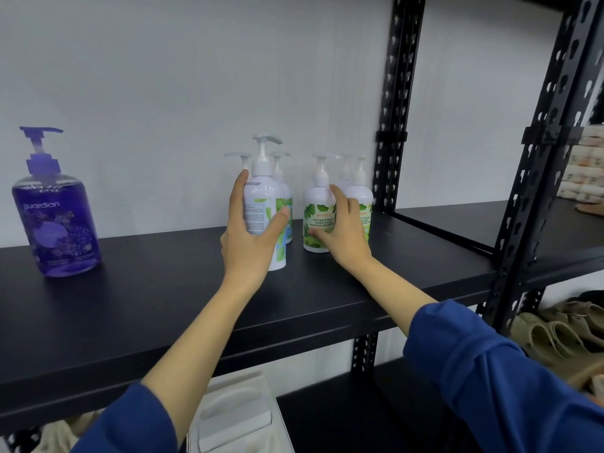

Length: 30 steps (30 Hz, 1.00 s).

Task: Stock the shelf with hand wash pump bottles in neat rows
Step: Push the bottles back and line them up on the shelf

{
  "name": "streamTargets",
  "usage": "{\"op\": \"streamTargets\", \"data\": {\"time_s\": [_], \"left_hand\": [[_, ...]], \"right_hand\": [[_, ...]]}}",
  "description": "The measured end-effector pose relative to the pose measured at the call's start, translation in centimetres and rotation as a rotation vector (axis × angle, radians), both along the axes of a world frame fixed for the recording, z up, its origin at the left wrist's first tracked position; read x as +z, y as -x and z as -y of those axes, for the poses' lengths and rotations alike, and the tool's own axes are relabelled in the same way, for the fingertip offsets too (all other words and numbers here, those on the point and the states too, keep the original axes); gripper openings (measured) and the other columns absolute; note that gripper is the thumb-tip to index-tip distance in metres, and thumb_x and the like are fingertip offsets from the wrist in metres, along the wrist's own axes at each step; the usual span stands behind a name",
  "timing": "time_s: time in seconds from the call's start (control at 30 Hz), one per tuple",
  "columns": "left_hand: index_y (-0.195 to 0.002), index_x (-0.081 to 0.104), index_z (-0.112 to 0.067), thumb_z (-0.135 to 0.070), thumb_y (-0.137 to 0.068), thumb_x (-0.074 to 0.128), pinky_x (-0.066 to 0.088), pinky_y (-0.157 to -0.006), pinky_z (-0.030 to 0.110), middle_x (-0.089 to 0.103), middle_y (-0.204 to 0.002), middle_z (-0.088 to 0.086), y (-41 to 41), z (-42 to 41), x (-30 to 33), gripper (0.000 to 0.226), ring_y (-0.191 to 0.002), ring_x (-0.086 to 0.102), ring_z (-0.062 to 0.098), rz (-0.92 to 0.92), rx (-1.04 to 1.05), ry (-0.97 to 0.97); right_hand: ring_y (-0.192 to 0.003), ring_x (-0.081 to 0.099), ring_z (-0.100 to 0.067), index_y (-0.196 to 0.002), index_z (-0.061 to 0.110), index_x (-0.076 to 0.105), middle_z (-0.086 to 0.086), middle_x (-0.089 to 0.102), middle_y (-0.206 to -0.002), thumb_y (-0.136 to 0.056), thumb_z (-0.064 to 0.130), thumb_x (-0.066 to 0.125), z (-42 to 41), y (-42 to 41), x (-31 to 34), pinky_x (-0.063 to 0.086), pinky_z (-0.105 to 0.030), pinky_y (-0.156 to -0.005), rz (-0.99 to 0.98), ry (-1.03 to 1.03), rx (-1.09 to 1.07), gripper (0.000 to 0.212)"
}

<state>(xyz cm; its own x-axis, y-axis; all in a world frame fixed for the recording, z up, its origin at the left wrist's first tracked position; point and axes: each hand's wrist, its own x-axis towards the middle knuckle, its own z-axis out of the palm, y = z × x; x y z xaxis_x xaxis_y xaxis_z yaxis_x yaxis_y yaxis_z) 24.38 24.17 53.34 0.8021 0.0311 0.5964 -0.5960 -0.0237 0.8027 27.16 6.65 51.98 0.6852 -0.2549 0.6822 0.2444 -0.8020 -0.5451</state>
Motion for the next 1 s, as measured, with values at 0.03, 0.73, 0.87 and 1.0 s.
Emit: {"op": "streamTargets", "data": {"time_s": [0.03, 0.73, 0.87, 1.0], "left_hand": [[-0.139, 0.029, -0.049, -0.028, -0.085, 0.069, 0.046, -0.072, 0.012, 0.053, -0.103, -0.035, 0.0, 0.0, 0.0, 0.07, -0.091, 0.058, -0.009, -0.001, -0.001, 0.0], [-0.138, 0.031, -0.048, -0.029, -0.083, 0.07, 0.051, -0.092, 0.032, 0.055, -0.119, -0.02, 0.2, -0.2, 0.0, 0.07, -0.104, 0.059, 0.004, 0.016, 0.0, -0.004], [-0.138, 0.031, -0.048, -0.028, -0.084, 0.07, 0.052, -0.092, 0.034, 0.055, -0.118, -0.021, 0.2, 0.0, 0.0, 0.07, -0.105, 0.059, 0.006, 0.007, -0.003, -0.011], [-0.139, 0.031, -0.047, -0.028, -0.084, 0.07, 0.051, -0.087, 0.028, 0.056, -0.115, -0.021, 0.1, 0.1, 0.0, 0.07, -0.102, 0.059, 0.005, 0.006, 0.001, -0.014]], "right_hand": [[-0.116, 0.046, -0.027, -0.146, 0.021, 0.026, -0.011, 0.036, -0.13, -0.073, 0.014, 0.08, 0.1, 0.1, 0.0, 0.045, -0.038, -0.097, -0.013, 0.0, 0.015, 0.091], [-0.116, 0.044, -0.027, -0.148, 0.019, 0.021, -0.011, 0.033, -0.129, -0.078, 0.002, 0.07, 0.4, 0.4, -0.1, 0.045, -0.036, -0.096, -0.056, 0.048, -0.023, 0.087], [-0.115, 0.045, -0.028, -0.145, 0.014, 0.024, -0.012, 0.035, -0.129, -0.075, 0.021, 0.078, 0.1, 0.0, 0.0, 0.049, -0.041, -0.089, -0.022, 0.099, -0.082, 0.089], [-0.112, 0.045, -0.029, -0.145, 0.013, 0.023, -0.014, 0.035, -0.128, -0.07, 0.035, 0.081, -0.8, -0.8, 0.5, 0.049, -0.04, -0.082, -0.036, 0.157, -0.179, 0.098]]}}
